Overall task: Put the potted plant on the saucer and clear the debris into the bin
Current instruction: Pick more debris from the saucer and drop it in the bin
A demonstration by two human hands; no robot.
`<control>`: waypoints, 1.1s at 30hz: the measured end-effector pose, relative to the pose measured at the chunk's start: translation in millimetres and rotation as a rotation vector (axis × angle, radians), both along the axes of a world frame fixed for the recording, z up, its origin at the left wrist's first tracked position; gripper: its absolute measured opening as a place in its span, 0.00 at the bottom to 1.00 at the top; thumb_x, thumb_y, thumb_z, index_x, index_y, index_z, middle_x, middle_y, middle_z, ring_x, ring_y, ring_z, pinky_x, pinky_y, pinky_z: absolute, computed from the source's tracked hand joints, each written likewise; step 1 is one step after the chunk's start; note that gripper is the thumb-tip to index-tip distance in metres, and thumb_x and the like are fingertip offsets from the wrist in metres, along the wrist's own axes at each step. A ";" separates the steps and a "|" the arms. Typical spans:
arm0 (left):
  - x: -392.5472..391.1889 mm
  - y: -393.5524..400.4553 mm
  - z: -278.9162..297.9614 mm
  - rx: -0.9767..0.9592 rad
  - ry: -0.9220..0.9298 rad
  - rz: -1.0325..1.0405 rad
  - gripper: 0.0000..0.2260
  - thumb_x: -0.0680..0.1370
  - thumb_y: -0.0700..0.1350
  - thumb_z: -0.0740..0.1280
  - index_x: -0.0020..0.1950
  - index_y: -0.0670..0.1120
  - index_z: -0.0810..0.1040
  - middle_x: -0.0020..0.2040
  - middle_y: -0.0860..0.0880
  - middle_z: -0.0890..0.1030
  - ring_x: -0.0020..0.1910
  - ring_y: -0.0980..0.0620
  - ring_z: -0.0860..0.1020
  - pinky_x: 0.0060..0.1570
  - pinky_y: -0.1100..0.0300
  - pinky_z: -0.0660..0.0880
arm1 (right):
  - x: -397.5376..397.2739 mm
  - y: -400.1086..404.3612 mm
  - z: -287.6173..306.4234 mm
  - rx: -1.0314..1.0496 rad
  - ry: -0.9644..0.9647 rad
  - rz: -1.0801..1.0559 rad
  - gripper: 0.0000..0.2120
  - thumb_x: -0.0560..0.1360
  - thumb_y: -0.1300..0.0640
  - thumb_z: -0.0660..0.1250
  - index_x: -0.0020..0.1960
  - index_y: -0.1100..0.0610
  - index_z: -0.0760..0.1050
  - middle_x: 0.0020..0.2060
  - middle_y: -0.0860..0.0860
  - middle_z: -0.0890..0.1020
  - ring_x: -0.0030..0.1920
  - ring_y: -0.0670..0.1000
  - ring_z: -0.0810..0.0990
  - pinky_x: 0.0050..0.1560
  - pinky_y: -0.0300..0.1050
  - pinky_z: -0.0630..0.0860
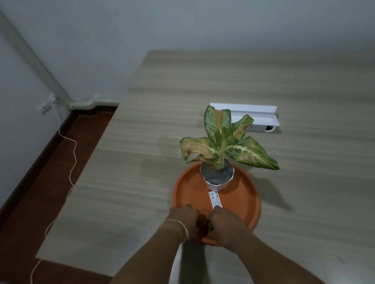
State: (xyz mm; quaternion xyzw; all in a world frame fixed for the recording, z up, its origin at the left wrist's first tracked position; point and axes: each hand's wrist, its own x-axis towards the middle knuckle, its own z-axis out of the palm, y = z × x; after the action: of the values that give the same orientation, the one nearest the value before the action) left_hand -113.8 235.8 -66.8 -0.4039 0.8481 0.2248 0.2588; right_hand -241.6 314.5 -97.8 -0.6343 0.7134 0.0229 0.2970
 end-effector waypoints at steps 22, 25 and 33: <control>-14.8 6.2 -33.3 -0.124 -0.009 0.037 0.08 0.75 0.51 0.65 0.43 0.48 0.80 0.44 0.45 0.82 0.45 0.44 0.80 0.62 0.44 0.71 | -2.4 -10.5 -17.1 0.083 -0.092 -0.129 0.13 0.76 0.51 0.64 0.52 0.58 0.81 0.49 0.58 0.83 0.48 0.57 0.81 0.53 0.49 0.79; -15.6 1.1 -35.1 -0.063 0.008 0.055 0.08 0.74 0.51 0.66 0.44 0.49 0.82 0.44 0.45 0.83 0.46 0.43 0.80 0.62 0.45 0.72 | -9.3 -10.0 -19.2 0.037 -0.120 -0.228 0.11 0.73 0.55 0.63 0.49 0.52 0.83 0.49 0.53 0.85 0.47 0.55 0.82 0.50 0.48 0.80; -0.9 -7.5 -8.7 -0.068 0.183 0.218 0.12 0.75 0.51 0.63 0.36 0.48 0.80 0.42 0.48 0.82 0.46 0.45 0.79 0.56 0.54 0.71 | -24.1 -12.1 -0.9 -0.074 -0.166 -0.323 0.11 0.71 0.58 0.65 0.46 0.51 0.85 0.45 0.49 0.86 0.45 0.51 0.83 0.46 0.47 0.81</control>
State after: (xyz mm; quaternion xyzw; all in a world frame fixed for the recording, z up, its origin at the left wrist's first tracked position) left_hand -114.7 228.3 -75.5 -0.4801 0.8263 0.2588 0.1407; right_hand -265.7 302.5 -98.7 -0.5216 0.7794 -0.1037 0.3311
